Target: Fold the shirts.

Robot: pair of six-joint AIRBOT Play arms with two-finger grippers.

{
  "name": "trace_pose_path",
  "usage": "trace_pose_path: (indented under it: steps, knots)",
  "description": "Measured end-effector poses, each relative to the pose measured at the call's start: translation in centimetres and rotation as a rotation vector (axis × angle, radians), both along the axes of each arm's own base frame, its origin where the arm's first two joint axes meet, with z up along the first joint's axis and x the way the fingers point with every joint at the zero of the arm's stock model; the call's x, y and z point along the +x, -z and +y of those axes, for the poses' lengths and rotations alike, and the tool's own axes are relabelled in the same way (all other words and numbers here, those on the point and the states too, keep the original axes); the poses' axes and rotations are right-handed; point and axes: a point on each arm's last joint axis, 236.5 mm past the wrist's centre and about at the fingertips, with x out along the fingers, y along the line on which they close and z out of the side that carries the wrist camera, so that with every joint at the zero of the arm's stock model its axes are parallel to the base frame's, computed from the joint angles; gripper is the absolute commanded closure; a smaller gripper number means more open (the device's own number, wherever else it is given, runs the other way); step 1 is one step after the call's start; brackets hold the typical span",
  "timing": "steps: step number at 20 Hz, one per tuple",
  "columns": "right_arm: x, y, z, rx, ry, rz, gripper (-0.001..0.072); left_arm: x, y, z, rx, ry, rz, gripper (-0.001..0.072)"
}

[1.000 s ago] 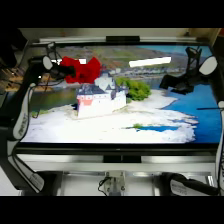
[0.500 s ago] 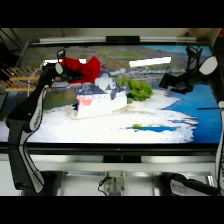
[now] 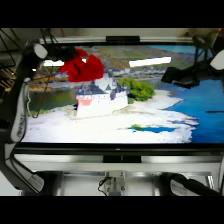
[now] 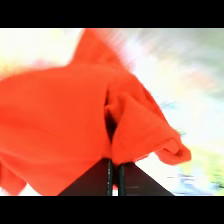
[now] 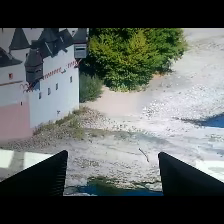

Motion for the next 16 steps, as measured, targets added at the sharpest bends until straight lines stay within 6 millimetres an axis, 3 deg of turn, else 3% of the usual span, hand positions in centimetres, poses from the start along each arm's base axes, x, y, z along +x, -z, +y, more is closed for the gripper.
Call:
trace_pose_path:
  steps: [2,4,5,7,9,11,15,16]
  knots:
    - [-1.2,-4.5,-1.6,-0.074,0.019,-0.103,0.0043,-4.5,-9.2,-1.5,0.022,0.067,-0.14,0.0674]
    - [-3.7,-8.8,-2.6,-0.12,0.038,-0.193,0.0043,-10.5,-15.7,-3.4,0.034,0.141,-0.233,0.0673]
    - [-5.1,-10.5,-2.9,-0.133,0.044,-0.226,0.0043,-13.6,-17.9,-4.6,0.035,0.184,-0.26,0.0673]
    - [-8.6,-12.7,-3.2,-0.151,0.05,-0.251,0.0043,-18.9,-19.1,-7.0,0.043,0.272,-0.257,0.0673]
    - [-11.6,-12.5,-3.4,-0.165,0.048,-0.209,0.0043,-23.0,-16.6,-9.4,0.082,0.355,-0.18,0.0673]
    - [-13.6,-9.9,-3.5,-0.17,0.04,-0.119,0.0043,-25.0,-11.5,-11.3,0.129,0.396,-0.063,0.0672]
    - [-15.2,-0.7,-0.7,-0.07,-0.031,0.106,0.0045,-27.4,-0.2,-15.0,0.194,0.444,0.149,0.0672]
    - [-15.5,2.2,-0.1,-0.042,-0.037,0.165,0.0045,-27.7,1.5,-15.2,0.21,0.447,0.179,0.0673]
